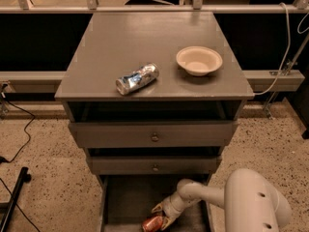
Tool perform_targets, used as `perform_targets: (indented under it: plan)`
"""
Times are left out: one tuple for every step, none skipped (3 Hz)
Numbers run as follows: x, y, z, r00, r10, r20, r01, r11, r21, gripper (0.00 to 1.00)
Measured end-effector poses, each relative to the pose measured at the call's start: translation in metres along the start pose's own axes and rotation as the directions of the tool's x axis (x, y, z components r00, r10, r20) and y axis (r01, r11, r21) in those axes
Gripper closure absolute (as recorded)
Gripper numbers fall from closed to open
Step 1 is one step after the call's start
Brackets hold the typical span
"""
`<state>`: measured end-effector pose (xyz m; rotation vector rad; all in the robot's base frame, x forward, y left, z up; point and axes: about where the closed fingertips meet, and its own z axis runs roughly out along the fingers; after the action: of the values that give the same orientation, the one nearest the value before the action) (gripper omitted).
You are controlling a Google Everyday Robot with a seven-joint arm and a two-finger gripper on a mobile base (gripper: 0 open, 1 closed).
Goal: Pick coke can from bottom drawer and place on counter
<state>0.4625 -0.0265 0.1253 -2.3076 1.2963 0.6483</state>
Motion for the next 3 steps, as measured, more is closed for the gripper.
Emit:
perform_targets:
  plan:
    - [-0.004, 0.001, 0.007, 1.000, -0.010, 0.017, 0.011, 0.9998, -0.018, 0.65]
    - [-0.017, -0.004, -0.006, 0.997, -0.035, 0.068, 0.034, 0.9992, 0.019, 0.88]
    - [-0.036, -0.015, -0.056, 0.993, -0.071, 0.096, 0.056, 0.9871, 0.150, 1.00]
